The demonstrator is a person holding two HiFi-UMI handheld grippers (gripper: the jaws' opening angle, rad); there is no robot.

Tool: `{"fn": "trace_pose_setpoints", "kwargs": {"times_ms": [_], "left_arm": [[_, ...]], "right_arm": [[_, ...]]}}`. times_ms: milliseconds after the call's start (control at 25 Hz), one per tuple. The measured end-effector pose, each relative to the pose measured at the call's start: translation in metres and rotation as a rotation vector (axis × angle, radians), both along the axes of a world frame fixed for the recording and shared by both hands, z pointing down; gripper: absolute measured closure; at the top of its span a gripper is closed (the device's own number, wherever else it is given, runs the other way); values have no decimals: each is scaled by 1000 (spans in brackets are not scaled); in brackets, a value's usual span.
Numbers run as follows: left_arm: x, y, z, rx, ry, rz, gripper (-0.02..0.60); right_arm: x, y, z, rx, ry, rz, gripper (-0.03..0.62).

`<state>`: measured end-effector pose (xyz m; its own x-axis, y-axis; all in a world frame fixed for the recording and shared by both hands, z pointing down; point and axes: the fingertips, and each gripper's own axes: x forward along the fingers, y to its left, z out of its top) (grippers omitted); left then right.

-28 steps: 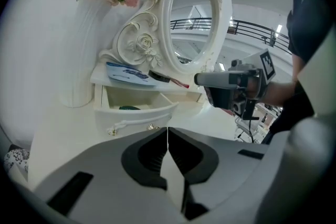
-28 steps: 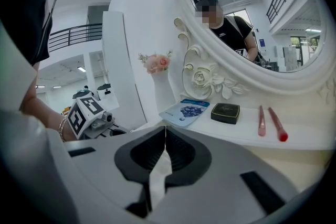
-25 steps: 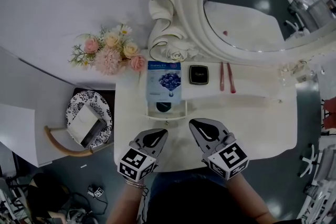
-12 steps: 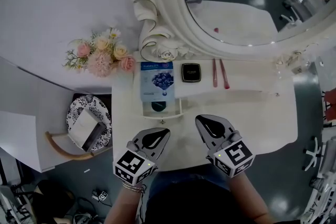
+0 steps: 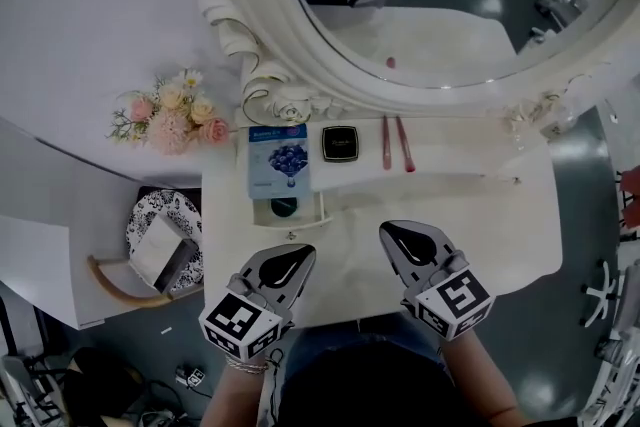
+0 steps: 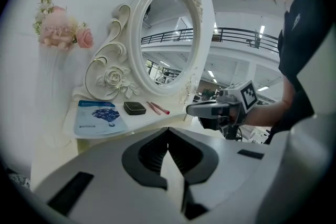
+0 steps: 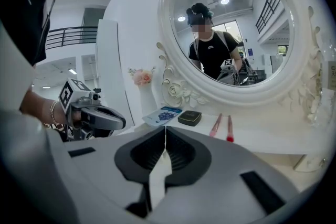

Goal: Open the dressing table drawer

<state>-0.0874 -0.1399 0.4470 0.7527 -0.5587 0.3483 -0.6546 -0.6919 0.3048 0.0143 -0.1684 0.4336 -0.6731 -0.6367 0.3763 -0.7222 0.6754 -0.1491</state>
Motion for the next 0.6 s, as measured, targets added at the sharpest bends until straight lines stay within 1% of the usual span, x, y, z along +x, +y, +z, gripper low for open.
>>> {"fn": "trace_pose_setpoints", "kwargs": {"times_ms": [280, 600], "left_arm": [[14, -1, -18, 26, 9, -40, 565], [28, -3, -46, 80, 10, -68, 565]], "right_arm": [[35, -4, -24, 33, -35, 37, 576], [75, -9, -52, 84, -56, 73, 576]]}}
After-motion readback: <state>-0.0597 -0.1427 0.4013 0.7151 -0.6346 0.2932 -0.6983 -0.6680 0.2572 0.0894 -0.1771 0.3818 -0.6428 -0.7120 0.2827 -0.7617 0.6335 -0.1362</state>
